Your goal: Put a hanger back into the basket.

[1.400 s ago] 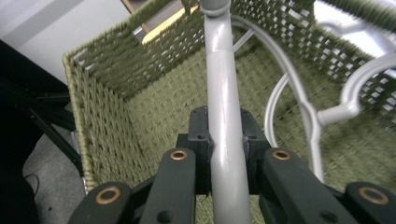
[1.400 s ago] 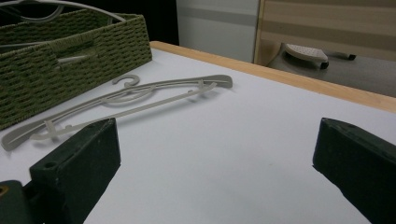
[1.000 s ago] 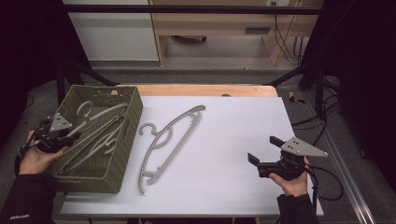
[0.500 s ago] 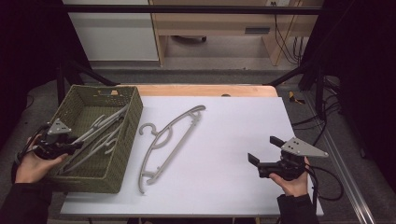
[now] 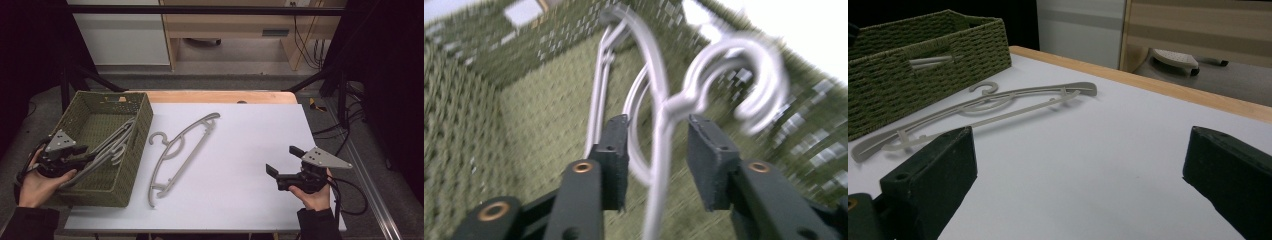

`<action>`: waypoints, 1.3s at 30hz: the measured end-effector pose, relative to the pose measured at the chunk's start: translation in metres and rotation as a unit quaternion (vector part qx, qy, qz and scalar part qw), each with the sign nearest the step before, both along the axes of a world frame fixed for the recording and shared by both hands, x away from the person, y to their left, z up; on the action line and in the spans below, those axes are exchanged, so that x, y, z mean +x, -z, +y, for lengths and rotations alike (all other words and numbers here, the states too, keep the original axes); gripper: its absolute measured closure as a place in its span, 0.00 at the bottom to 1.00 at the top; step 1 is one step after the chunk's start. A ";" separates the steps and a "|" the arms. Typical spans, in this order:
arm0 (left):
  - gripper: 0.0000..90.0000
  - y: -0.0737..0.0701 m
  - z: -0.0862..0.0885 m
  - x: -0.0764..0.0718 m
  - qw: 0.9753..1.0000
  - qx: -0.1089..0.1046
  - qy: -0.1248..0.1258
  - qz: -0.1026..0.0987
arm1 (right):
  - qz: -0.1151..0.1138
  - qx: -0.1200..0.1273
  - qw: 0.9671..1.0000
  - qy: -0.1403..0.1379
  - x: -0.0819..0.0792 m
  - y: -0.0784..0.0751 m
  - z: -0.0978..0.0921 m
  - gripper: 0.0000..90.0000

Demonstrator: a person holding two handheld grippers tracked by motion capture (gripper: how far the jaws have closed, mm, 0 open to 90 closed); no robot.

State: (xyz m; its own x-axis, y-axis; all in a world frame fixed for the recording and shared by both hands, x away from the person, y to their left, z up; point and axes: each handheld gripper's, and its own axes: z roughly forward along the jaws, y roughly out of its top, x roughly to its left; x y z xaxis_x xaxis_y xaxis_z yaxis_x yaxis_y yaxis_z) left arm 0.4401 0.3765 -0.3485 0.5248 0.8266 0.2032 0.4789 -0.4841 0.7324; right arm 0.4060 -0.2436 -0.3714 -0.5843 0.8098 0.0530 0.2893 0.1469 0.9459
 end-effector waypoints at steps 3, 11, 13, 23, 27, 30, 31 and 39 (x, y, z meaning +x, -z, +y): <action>0.48 -0.004 -0.013 -0.009 0.998 -0.057 0.009 -0.028 | -0.001 0.001 1.000 0.001 0.000 0.000 0.000 0.01; 0.26 -0.010 -0.044 -0.021 0.988 -0.135 0.040 -0.058 | -0.001 0.003 1.000 0.000 0.000 0.000 -0.002 0.01; 0.22 -0.010 -0.051 -0.026 0.984 -0.155 0.044 -0.074 | -0.002 0.003 1.000 0.000 0.000 -0.001 -0.003 0.01; 0.11 -0.002 -0.090 -0.038 0.973 -0.201 0.071 -0.084 | 0.001 0.006 1.000 0.004 0.000 0.000 -0.003 0.01; 0.08 0.008 -0.111 -0.038 0.975 -0.193 0.084 -0.068 | 0.001 0.006 1.000 0.004 0.000 0.000 -0.004 0.01; 0.08 0.012 -0.117 -0.038 0.976 -0.189 0.085 -0.066 | 0.001 0.006 1.000 0.004 0.000 0.000 -0.004 0.01; 0.08 0.013 -0.119 -0.039 0.976 -0.188 0.086 -0.066 | 0.001 0.006 1.000 0.003 0.000 0.000 -0.004 0.01; 0.12 0.030 -0.139 -0.041 0.977 -0.185 0.094 -0.051 | 0.000 0.007 1.000 0.001 -0.001 0.001 -0.004 0.01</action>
State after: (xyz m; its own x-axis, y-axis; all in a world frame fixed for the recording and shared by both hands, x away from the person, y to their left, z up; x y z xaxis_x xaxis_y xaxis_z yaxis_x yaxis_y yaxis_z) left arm 0.3994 0.2373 -0.3788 0.6670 0.7443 -0.0321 0.3222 -0.2493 0.9132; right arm 0.4050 -0.2480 -0.3721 -0.5819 0.8107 0.0646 0.2897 0.1324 0.9479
